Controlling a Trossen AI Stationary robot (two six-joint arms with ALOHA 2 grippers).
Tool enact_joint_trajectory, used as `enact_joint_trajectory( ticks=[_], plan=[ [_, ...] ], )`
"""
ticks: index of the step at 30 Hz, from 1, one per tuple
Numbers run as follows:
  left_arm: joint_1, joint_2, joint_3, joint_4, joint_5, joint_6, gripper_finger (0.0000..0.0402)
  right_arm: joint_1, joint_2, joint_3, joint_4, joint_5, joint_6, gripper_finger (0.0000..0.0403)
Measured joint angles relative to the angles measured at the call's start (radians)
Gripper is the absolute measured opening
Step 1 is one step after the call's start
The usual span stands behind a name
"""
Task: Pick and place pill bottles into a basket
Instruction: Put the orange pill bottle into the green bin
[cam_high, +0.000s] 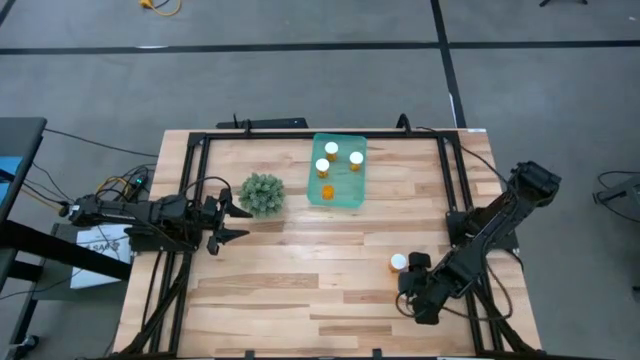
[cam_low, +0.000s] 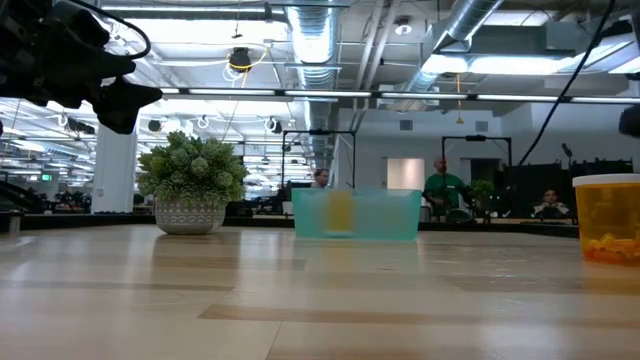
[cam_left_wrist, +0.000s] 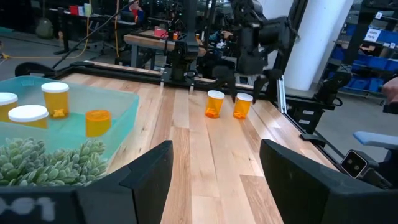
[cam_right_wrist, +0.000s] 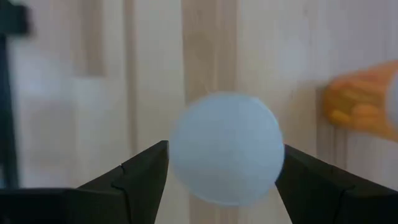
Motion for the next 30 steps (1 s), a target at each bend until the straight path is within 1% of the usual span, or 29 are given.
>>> enact_joint_trajectory(
  ticks=[2, 6, 13, 16, 22, 23, 28, 30],
  plan=[
    [0.0, 0.0, 0.0, 0.0, 0.0, 0.0, 0.0231, -0.006, 0.038, -0.001, 0.004, -0.021, -0.016, 0.0265],
    [0.0, 0.0, 0.0, 0.0, 0.0, 0.0, 0.0231, -0.008, 0.093, -0.001, 0.038, -0.022, -0.052, 0.0265],
    [0.0, 0.0, 0.0, 0.0, 0.0, 0.0, 0.0231, -0.009, 0.106, -0.001, 0.051, -0.02, -0.062, 0.0262],
    [0.0, 0.0, 0.0, 0.0, 0.0, 0.001, 0.0231, -0.009, 0.092, 0.0, 0.055, -0.012, -0.062, 0.0245],
    [0.0, 0.0, 0.0, 0.0, 0.0, 0.001, 0.0231, -0.01, 0.087, 0.001, 0.061, 0.006, -0.064, 0.0175],
    [0.0, 0.0, 0.0, 0.0, 0.0, 0.001, 0.0231, -0.01, 0.087, 0.001, 0.064, 0.007, -0.066, 0.0169],
    [0.0, 0.0, 0.0, 0.0, 0.0, 0.001, 0.0231, -0.028, 0.087, 0.007, 0.074, 0.01, -0.089, 0.017],
    [0.0, 0.0, 0.0, 0.0, 0.0, 0.0, 0.0231, -0.045, 0.087, 0.03, 0.075, 0.019, -0.12, 0.0183]
  ],
)
